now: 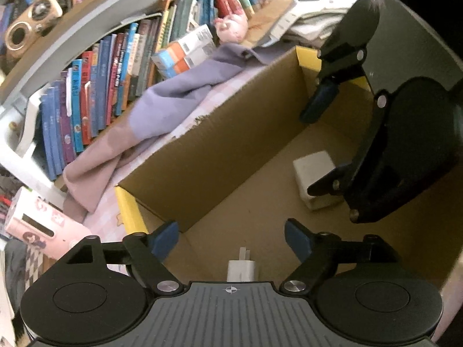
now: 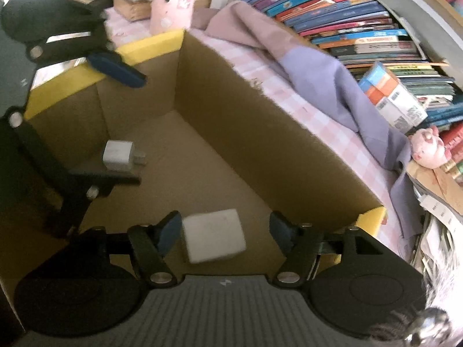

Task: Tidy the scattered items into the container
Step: 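Lower both items into the yellow box and open both tools, then withdraw both tools from the box back toward the remaining items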

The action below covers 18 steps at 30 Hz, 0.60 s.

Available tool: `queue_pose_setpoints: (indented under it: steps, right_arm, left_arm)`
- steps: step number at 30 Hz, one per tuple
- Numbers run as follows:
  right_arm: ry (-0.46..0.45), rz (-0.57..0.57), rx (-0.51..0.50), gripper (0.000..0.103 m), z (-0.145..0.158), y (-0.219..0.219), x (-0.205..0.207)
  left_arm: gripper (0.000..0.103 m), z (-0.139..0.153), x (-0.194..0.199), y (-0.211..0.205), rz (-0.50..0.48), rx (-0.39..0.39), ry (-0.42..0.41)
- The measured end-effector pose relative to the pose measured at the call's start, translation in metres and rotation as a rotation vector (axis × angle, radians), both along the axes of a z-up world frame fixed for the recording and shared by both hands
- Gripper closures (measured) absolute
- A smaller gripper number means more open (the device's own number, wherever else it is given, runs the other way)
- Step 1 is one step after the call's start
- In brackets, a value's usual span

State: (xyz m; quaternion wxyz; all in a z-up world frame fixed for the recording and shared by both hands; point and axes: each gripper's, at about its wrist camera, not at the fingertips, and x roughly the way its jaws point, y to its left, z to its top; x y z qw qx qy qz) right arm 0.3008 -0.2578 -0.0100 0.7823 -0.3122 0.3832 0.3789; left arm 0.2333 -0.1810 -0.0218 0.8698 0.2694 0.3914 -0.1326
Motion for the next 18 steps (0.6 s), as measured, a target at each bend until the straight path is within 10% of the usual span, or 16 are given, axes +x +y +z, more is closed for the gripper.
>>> queue_pose_setpoints:
  steps: [18]
  right_arm:
    - [-0.178, -0.169, 0.222, 0.031, 0.067, -0.023, -0.053]
  left_arm:
    - [0.015, 0.054, -0.049, 0.019, 0.091, -0.125, -0.205]
